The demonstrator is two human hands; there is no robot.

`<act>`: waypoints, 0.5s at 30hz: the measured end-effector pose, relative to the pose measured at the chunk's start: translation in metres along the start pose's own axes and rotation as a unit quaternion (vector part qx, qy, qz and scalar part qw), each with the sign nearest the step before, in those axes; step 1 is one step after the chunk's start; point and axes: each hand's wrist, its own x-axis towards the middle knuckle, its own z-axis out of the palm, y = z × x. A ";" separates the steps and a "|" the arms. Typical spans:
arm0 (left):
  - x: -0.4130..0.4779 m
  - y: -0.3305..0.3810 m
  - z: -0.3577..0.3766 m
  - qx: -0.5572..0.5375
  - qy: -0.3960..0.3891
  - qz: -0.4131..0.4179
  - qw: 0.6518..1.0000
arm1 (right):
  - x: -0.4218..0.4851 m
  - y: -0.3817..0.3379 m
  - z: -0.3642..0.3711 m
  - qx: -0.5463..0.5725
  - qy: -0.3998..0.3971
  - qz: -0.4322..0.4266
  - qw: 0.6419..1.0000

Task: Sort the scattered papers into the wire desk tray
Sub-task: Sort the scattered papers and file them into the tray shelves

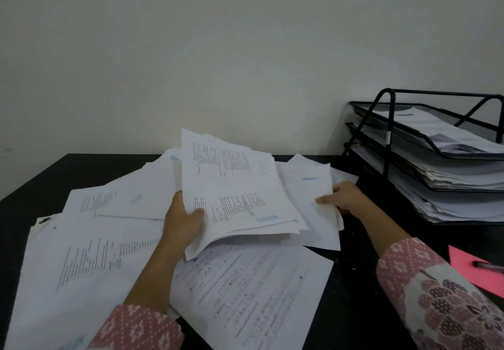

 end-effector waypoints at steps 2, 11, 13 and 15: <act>-0.002 0.001 0.002 0.000 -0.010 0.000 1.000 | -0.005 0.008 0.000 0.005 -0.006 0.015 1.000; -0.019 0.008 0.020 -0.003 -0.065 0.011 0.998 | -0.034 0.023 -0.007 0.132 0.029 0.000 0.991; -0.023 0.009 0.027 -0.002 -0.083 0.008 0.997 | -0.039 0.026 -0.007 0.156 0.022 -0.002 0.987; -0.025 0.011 0.033 -0.008 -0.091 0.003 0.996 | -0.043 0.028 -0.010 0.186 0.049 -0.007 0.981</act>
